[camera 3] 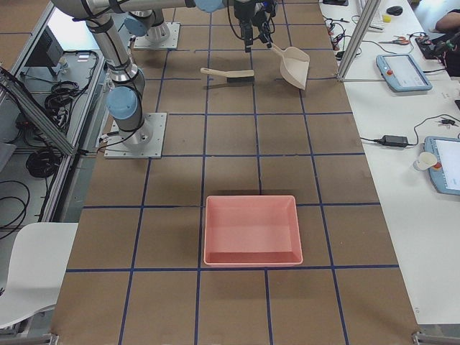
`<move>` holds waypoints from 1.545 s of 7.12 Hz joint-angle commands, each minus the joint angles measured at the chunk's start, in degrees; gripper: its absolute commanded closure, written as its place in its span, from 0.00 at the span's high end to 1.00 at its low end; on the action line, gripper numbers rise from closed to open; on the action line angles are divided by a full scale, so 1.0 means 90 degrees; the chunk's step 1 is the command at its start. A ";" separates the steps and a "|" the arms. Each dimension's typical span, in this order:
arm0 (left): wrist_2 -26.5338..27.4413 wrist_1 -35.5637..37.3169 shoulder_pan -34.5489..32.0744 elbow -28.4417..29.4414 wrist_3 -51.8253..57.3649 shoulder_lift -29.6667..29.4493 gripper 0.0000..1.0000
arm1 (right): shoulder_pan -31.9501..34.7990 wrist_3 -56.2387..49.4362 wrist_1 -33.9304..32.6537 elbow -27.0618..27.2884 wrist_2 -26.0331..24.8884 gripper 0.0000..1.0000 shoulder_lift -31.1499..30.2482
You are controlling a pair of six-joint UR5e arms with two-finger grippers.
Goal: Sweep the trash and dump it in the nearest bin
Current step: 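Carry the empty dustpan with the left gripper back toward the table center, then lower the dustpan onto the table and open the left gripper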
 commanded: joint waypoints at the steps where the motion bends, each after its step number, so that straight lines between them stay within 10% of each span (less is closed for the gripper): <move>1: 0.0063 -0.0035 -0.0195 -0.0069 -0.0284 0.0053 0.00 | 0.0000 0.0001 0.0005 0.0001 0.0000 1.00 -0.0006; 11: -0.0289 0.0463 -0.0323 -0.0489 -0.0478 -0.0094 0.09 | 0.0000 0.0001 0.0014 0.0001 0.0000 1.00 -0.0015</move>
